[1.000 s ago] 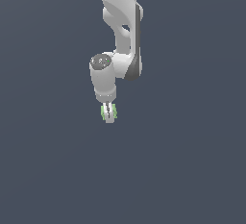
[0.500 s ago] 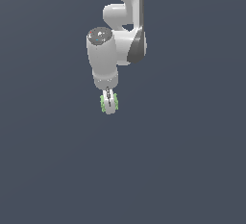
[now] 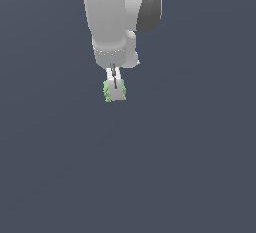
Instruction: Pick up the object and move it to a goal position.
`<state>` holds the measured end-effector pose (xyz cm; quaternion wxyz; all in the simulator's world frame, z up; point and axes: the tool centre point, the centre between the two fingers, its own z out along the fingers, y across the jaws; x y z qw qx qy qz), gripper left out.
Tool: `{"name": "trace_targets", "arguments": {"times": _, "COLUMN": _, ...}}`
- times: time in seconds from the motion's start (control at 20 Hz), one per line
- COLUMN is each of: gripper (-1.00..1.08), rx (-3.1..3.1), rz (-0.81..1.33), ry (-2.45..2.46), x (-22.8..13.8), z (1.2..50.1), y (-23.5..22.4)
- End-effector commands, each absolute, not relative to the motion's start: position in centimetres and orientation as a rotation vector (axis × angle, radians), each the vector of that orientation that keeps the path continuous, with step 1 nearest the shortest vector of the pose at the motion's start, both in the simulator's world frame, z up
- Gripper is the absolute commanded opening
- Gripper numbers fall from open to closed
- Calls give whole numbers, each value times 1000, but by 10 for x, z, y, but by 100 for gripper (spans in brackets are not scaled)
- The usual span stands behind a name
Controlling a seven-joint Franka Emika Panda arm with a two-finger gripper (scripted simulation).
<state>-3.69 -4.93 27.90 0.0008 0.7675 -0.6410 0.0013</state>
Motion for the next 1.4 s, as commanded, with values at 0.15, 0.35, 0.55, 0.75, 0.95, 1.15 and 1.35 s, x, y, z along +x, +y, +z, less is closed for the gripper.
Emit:
{"name": "trace_targets", "arguments": {"times": 0.15, "gripper": -100, "rx": 2409, "rz": 4, "ry": -2013, "x": -32, "z": 337, "y": -42}}
{"name": "trace_targets", "arguments": {"times": 0.35, "gripper": -100, "rx": 2410, "rz": 3, "ry": -2012, "x": -27, "z": 378, "y": -36}}
{"name": "trace_targets", "arguments": {"times": 0.55, "gripper": -100, "rx": 2412, "rz": 2, "ry": -2011, "x": -23, "z": 415, "y": -31}}
{"name": "trace_targets", "arguments": {"times": 0.75, "gripper": -100, "rx": 2413, "rz": 1, "ry": -2010, "x": -19, "z": 442, "y": -27}}
{"name": "trace_targets", "arguments": {"times": 0.95, "gripper": -100, "rx": 2414, "rz": 1, "ry": -2009, "x": -15, "z": 461, "y": -24}}
{"name": "trace_targets", "arguments": {"times": 1.15, "gripper": -100, "rx": 2415, "rz": 0, "ry": -2009, "x": -13, "z": 473, "y": -23}}
{"name": "trace_targets", "arguments": {"times": 1.35, "gripper": -100, "rx": 2415, "rz": 0, "ry": -2009, "x": -12, "z": 479, "y": -22}}
